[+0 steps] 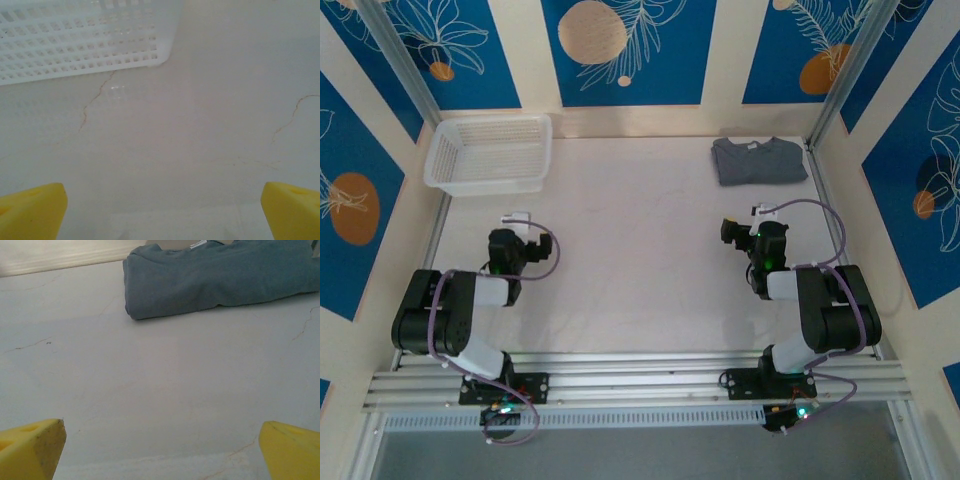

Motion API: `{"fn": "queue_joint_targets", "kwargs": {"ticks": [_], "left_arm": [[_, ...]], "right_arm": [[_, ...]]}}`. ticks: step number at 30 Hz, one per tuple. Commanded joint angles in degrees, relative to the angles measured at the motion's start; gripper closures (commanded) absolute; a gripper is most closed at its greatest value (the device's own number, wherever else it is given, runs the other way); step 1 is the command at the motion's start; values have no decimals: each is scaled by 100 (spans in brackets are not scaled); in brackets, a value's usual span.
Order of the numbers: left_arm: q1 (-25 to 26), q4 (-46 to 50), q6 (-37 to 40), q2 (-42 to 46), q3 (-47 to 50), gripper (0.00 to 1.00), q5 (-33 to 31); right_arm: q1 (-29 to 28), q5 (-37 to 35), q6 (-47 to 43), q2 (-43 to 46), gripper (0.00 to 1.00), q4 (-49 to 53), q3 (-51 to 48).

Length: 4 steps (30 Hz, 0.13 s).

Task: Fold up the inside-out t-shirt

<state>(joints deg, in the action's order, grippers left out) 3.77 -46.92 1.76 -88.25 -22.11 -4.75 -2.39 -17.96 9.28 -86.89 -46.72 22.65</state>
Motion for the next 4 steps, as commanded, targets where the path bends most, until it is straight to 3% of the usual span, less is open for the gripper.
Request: {"fn": "queue_joint_targets", "kwargs": {"ticks": [1, 4], "left_arm": [[27, -30, 88, 38, -109, 1, 168], [27, -31, 88, 36, -109, 1, 168]], "right_arm": [[-30, -94, -123, -36, 1, -256, -32], [-23, -122, -106, -27, 1, -285, -55]]}}
